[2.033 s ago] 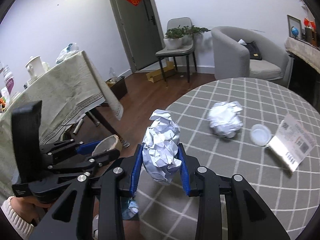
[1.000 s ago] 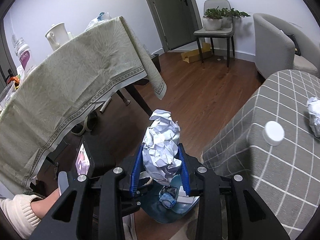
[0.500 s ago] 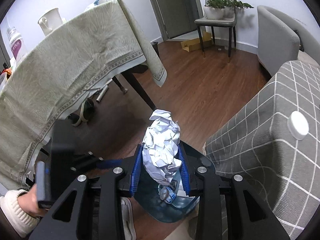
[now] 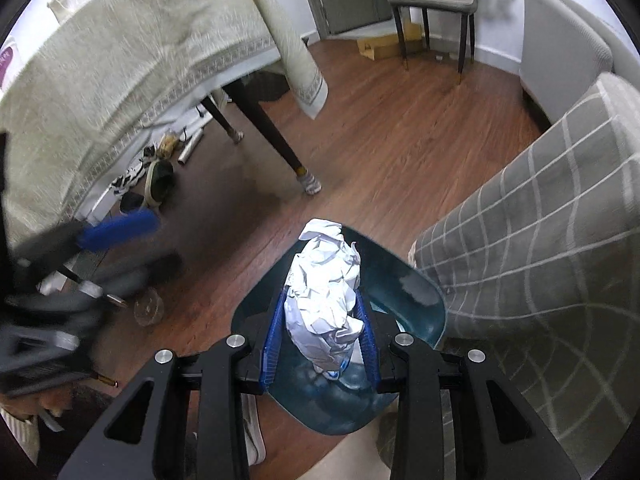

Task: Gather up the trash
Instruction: 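Open the left tool over the bin while right tool lowers the foil ball in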

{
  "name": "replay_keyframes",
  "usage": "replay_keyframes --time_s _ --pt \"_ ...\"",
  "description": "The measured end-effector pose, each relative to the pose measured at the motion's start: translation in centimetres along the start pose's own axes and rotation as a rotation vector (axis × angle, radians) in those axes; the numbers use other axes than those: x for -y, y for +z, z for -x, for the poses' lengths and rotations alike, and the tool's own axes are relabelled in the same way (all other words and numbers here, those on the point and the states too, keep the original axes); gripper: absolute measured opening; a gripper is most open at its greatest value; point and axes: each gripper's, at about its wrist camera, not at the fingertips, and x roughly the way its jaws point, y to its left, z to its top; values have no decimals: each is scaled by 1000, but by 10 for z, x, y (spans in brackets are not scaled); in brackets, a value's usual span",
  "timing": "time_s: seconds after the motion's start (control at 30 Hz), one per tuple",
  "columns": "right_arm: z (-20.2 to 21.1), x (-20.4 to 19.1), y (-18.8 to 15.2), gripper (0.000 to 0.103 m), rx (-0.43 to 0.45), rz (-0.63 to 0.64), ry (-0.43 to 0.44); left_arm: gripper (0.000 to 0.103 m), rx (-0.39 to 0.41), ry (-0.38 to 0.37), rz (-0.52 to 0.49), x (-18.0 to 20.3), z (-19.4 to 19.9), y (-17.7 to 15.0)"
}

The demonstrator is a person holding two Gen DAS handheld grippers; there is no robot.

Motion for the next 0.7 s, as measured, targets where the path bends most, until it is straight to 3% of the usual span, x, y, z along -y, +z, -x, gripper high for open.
replay_keyframes --time_s 0.23,0.63,0.7 --pt "-35 2 -11 35 -77 -16 -11 42 73 -17 -10 9 25 14" --pt "-67 -17 -27 39 -164 84 -90 42 146 -41 -29 18 56 30" --pt "-67 -19 -29 43 -173 116 -130 42 158 -46 -34 21 60 32"
